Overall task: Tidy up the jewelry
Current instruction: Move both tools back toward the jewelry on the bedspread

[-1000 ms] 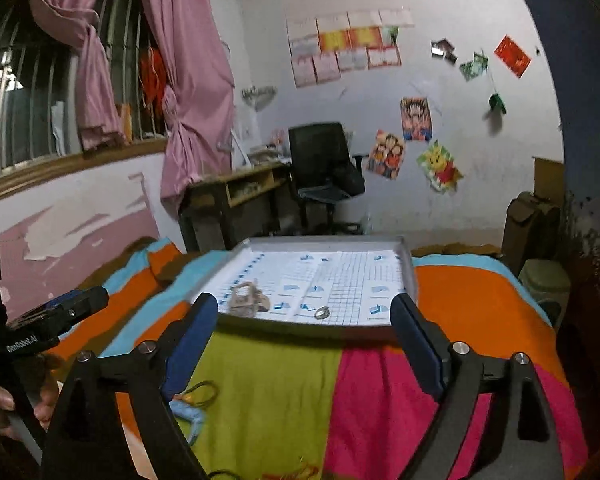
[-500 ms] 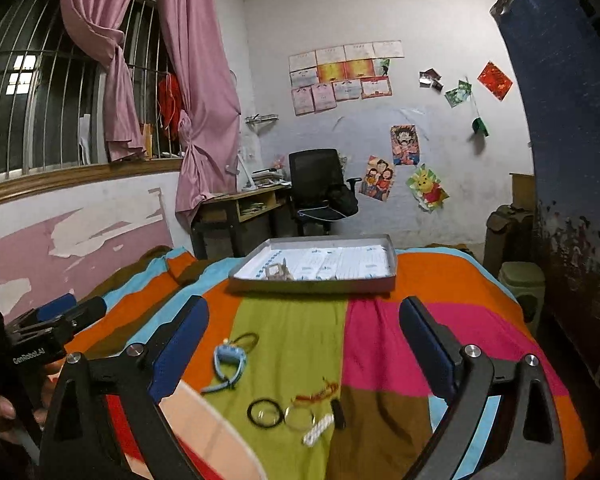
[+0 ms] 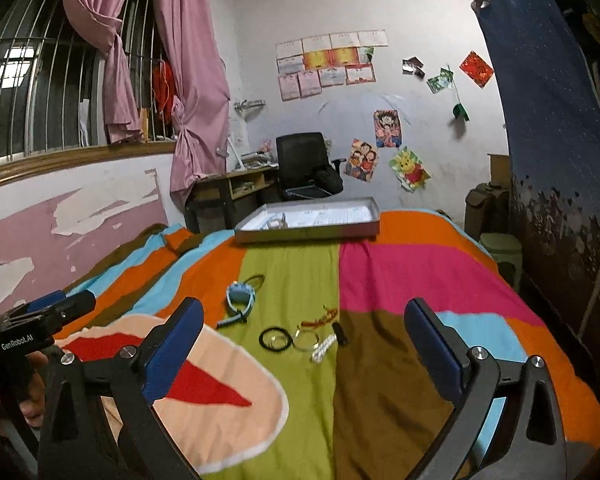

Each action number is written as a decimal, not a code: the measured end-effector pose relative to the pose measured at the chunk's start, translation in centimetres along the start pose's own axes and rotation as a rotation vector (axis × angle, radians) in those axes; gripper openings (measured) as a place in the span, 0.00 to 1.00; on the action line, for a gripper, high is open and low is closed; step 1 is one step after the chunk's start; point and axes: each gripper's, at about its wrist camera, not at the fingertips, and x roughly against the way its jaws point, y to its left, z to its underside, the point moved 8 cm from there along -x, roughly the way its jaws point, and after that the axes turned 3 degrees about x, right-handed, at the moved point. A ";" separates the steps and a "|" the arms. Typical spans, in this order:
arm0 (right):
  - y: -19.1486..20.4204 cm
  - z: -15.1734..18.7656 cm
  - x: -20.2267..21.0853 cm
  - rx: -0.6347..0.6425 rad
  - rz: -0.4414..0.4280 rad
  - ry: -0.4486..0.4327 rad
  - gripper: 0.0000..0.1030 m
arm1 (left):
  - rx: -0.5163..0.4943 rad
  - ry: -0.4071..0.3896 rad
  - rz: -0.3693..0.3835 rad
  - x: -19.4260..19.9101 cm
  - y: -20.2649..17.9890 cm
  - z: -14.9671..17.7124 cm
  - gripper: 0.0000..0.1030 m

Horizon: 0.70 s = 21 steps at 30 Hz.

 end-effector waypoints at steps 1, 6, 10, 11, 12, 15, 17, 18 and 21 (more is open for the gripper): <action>0.0 0.3 0.1 0.001 0.003 0.003 0.96 | 0.002 0.004 0.001 0.1 0.0 0.1 1.00; -0.6 1.2 0.4 0.005 0.014 0.022 0.96 | 0.008 0.010 0.003 0.1 0.0 0.4 1.00; -0.8 1.1 0.1 0.000 0.017 0.032 0.96 | 0.006 0.010 0.001 0.1 0.0 0.6 1.00; -0.8 1.0 0.0 -0.002 0.018 0.030 0.96 | 0.003 0.012 0.003 0.1 -0.1 0.6 1.00; -0.9 0.7 -0.1 -0.002 0.016 0.027 0.96 | 0.001 0.013 0.003 0.0 -0.1 0.6 1.00; -1.1 -0.6 -0.4 0.010 0.017 0.005 0.96 | 0.004 0.011 0.006 -0.5 -0.3 0.0 1.00; -0.7 -1.7 -0.7 0.019 0.014 -0.013 0.96 | 0.011 0.008 0.010 -1.0 -0.5 -0.7 1.00; -0.8 -2.5 -1.0 0.028 0.013 -0.028 0.96 | 0.013 0.004 0.011 -1.3 -0.5 -1.1 1.00; -0.8 -4.6 -1.6 0.052 0.018 -0.069 0.96 | 0.012 -0.011 0.015 -2.6 -0.9 -2.5 1.00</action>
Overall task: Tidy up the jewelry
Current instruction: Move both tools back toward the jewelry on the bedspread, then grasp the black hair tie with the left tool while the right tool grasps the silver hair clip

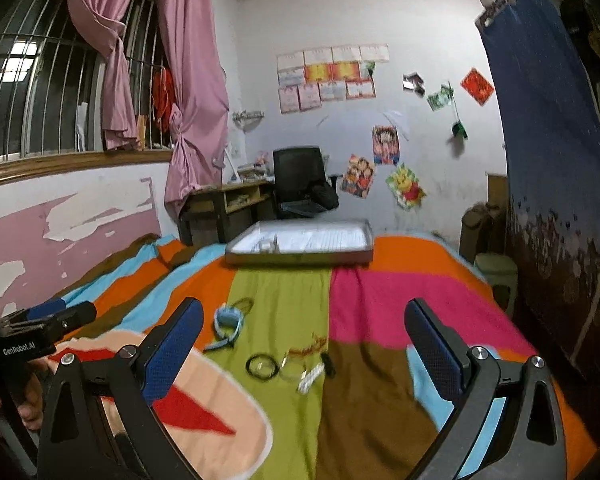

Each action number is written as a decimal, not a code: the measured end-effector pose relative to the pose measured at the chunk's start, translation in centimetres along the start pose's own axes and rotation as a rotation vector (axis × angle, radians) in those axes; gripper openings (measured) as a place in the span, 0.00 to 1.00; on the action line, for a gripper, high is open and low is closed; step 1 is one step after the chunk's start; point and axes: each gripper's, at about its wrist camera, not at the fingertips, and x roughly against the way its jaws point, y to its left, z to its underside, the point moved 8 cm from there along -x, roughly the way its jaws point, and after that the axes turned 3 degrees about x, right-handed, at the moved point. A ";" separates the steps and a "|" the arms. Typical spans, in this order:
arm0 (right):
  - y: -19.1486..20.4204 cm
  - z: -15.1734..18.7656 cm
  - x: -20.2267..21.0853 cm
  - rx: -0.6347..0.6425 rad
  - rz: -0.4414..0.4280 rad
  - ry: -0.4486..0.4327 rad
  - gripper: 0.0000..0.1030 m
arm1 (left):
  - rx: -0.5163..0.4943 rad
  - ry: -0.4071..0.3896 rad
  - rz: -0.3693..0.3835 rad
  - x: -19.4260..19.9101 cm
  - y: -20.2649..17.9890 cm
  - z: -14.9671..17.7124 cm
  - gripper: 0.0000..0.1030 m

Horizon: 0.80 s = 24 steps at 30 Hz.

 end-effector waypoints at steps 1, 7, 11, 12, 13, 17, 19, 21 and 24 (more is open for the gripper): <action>-0.1 -0.9 -0.4 0.011 0.005 -0.016 0.96 | 0.000 -0.004 0.002 -0.4 -0.1 -0.5 1.00; -0.9 -4.4 -3.6 0.029 0.022 -0.069 0.96 | -0.002 0.004 0.007 -4.2 0.1 -2.3 1.00; -1.2 -5.1 -6.6 0.017 0.036 -0.069 0.96 | -0.017 0.053 0.016 -7.9 0.6 -2.5 1.00; -1.3 -5.0 -7.5 0.011 0.041 -0.060 0.96 | -0.024 0.067 0.016 -8.9 0.7 -2.3 1.00; -1.3 -4.7 -8.4 0.004 0.042 -0.050 0.96 | -0.029 0.080 0.018 -9.6 0.8 -2.2 1.00; -1.1 -2.3 -12.2 -0.021 0.042 0.032 0.96 | -0.034 0.173 0.038 -13.2 0.9 -0.4 1.00; -1.2 -0.5 -13.9 -0.023 0.043 0.087 0.96 | -0.037 0.225 0.054 -14.5 0.7 0.8 1.00; -1.2 1.9 -15.5 -0.032 0.034 0.159 0.96 | -0.047 0.284 0.074 -15.7 0.3 2.4 1.00; -1.5 5.4 -17.0 -0.042 0.012 0.262 0.96 | -0.060 0.344 0.101 -16.9 -0.3 4.0 0.98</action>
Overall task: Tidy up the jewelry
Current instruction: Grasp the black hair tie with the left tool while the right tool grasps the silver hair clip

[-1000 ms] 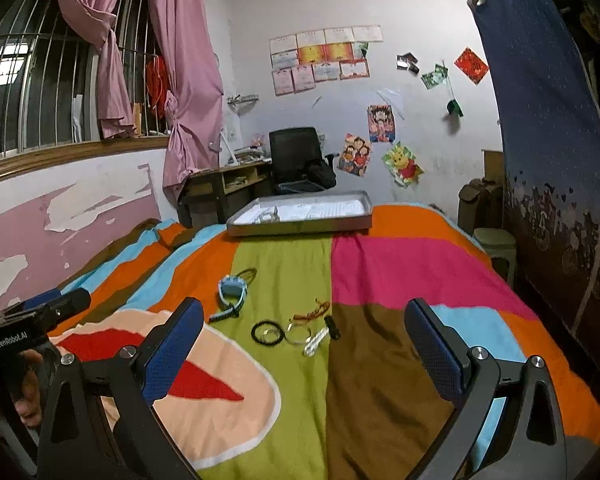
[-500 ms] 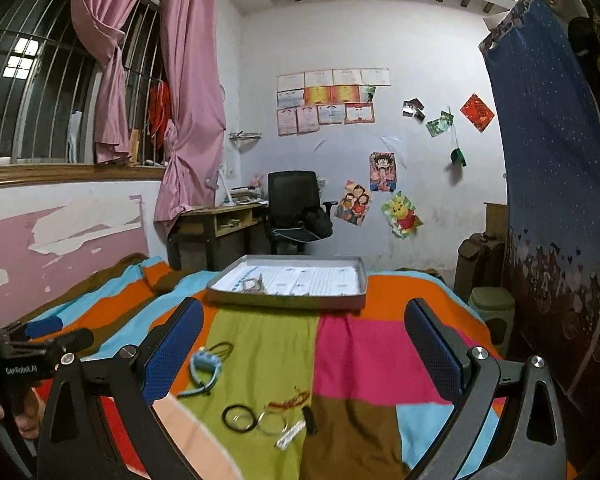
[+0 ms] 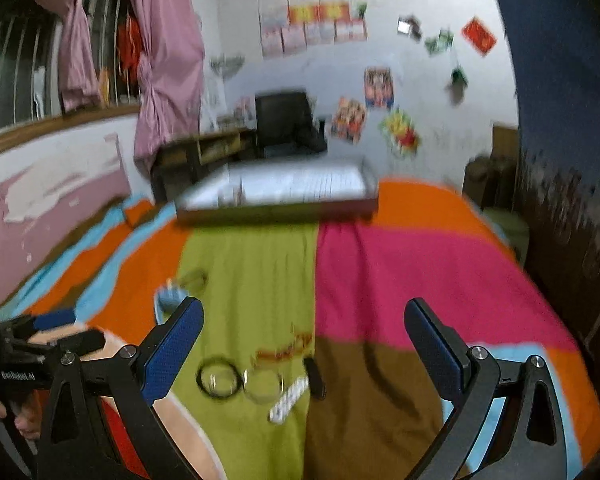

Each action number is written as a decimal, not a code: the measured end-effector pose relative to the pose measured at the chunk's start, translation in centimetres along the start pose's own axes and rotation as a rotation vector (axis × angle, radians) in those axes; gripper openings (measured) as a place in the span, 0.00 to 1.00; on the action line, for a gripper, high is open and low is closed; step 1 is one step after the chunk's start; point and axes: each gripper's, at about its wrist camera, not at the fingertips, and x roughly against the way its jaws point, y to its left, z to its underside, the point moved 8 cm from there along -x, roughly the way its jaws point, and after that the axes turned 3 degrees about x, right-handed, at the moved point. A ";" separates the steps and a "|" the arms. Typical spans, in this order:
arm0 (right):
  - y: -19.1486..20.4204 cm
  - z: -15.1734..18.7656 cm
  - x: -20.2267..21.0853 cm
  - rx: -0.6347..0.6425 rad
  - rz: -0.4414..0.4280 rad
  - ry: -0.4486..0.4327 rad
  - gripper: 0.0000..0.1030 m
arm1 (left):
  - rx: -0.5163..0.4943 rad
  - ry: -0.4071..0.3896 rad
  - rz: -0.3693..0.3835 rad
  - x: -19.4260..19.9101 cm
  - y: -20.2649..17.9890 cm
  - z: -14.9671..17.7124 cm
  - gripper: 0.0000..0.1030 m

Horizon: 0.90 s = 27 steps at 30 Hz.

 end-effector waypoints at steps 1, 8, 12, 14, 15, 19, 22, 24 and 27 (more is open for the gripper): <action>0.0 1.1 -0.8 0.007 -0.003 0.043 0.94 | -0.007 0.026 0.015 -0.7 -0.2 0.4 0.97; -0.5 7.0 -5.2 -0.010 -0.049 0.256 0.68 | -0.005 0.188 0.114 -5.0 -1.7 2.8 0.62; 0.4 9.6 -7.2 -0.026 -0.103 0.349 0.54 | 0.020 0.288 0.187 -7.7 -2.7 4.1 0.32; 0.9 10.3 -8.0 -0.025 -0.119 0.375 0.53 | 0.035 0.324 0.197 -8.8 -2.9 4.7 0.28; 1.2 10.6 -8.4 -0.022 -0.122 0.381 0.53 | 0.045 0.335 0.196 -9.3 -2.9 4.9 0.27; 2.1 11.1 -9.3 -0.006 -0.126 0.387 0.53 | 0.091 0.363 0.183 -11.2 -2.5 4.9 0.24; 2.1 11.3 -9.6 -0.010 -0.117 0.392 0.53 | 0.118 0.376 0.178 -12.3 -2.1 4.7 0.21; 2.1 11.5 -10.1 -0.028 -0.114 0.400 0.53 | 0.116 0.379 0.176 -12.7 -2.2 4.7 0.21; 1.8 11.8 -10.5 -0.044 -0.116 0.409 0.52 | 0.094 0.383 0.161 -13.2 -2.4 4.8 0.16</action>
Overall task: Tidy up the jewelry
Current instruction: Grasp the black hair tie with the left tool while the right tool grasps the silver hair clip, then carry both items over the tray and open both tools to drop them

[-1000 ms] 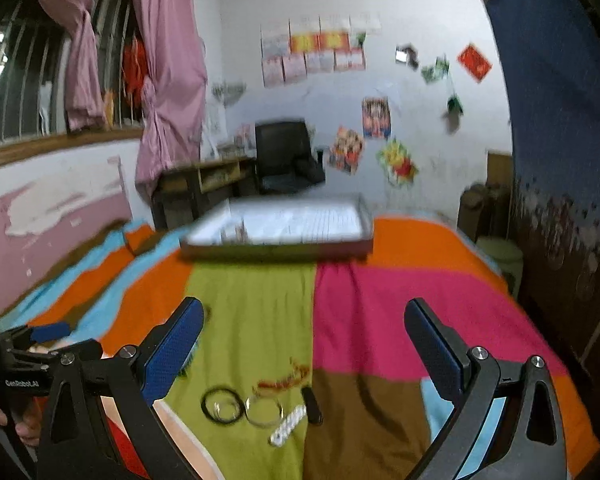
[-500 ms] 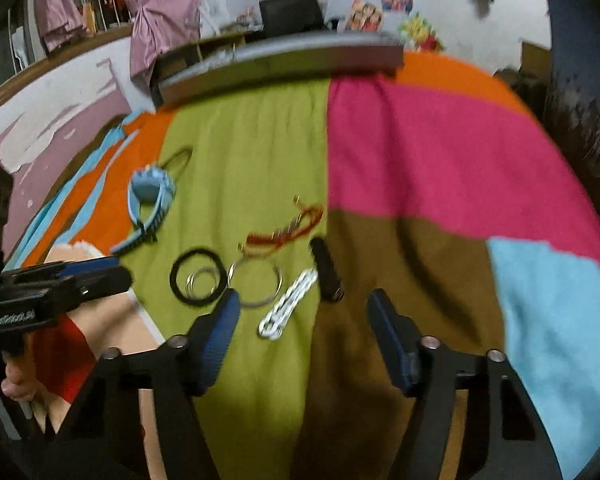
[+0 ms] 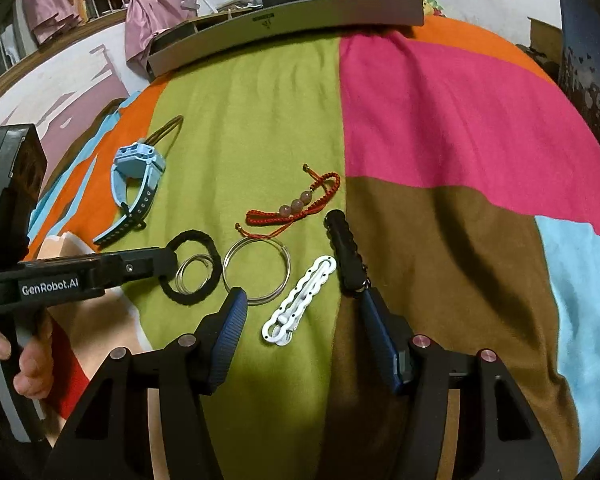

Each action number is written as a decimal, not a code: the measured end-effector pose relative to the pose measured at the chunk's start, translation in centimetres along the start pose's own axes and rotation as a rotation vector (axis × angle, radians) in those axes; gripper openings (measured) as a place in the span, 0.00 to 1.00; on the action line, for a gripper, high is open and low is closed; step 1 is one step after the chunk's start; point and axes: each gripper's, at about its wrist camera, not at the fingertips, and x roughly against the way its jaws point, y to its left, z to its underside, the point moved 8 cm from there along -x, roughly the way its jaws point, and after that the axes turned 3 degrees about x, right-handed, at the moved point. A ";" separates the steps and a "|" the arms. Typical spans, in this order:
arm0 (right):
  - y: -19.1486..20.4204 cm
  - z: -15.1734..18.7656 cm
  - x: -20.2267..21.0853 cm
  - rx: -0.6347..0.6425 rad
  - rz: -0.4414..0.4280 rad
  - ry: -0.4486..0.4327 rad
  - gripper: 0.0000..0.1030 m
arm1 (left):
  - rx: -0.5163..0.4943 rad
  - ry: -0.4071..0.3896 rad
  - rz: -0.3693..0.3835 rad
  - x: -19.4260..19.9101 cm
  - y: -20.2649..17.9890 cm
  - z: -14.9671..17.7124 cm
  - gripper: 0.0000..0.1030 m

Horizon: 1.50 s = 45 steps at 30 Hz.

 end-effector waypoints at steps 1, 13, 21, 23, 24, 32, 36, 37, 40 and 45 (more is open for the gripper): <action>0.1 0.1 -0.2 0.003 0.002 0.003 0.48 | -0.006 0.000 -0.011 -0.1 0.0 -0.1 0.14; 0.7 1.0 -1.0 -0.020 -0.002 0.042 0.13 | -0.013 -0.016 -0.019 0.2 -0.3 0.1 0.05; 0.9 3.1 0.7 -0.102 -0.112 0.076 0.12 | -0.010 -0.075 0.005 3.2 -0.8 -0.1 0.05; 1.1 3.3 1.3 -0.102 -0.123 0.067 0.12 | -0.009 -0.082 0.009 4.0 -1.1 0.1 0.05; 1.3 2.9 1.7 -0.095 -0.122 0.047 0.12 | -0.009 -0.088 0.012 4.4 -1.3 0.2 0.05; 0.7 -3.2 6.4 -0.017 -0.088 -0.164 0.11 | -0.005 -0.197 0.029 8.3 -2.6 -3.8 0.05; 0.3 -9.2 8.3 0.035 -0.081 -0.254 0.11 | -0.049 -0.297 0.023 11.1 -4.7 -9.1 0.05; 0.2 -10.6 8.7 0.045 -0.083 -0.270 0.11 | -0.064 -0.328 0.015 11.9 -5.1 -10.9 0.05; -0.2 -15.6 9.8 0.085 -0.068 -0.331 0.11 | -0.080 -0.387 0.010 13.0 -6.3 -15.5 0.05; -1.4 -23.2 9.4 0.136 -0.034 -0.381 0.11 | -0.065 -0.437 0.006 12.2 -7.5 -22.8 0.05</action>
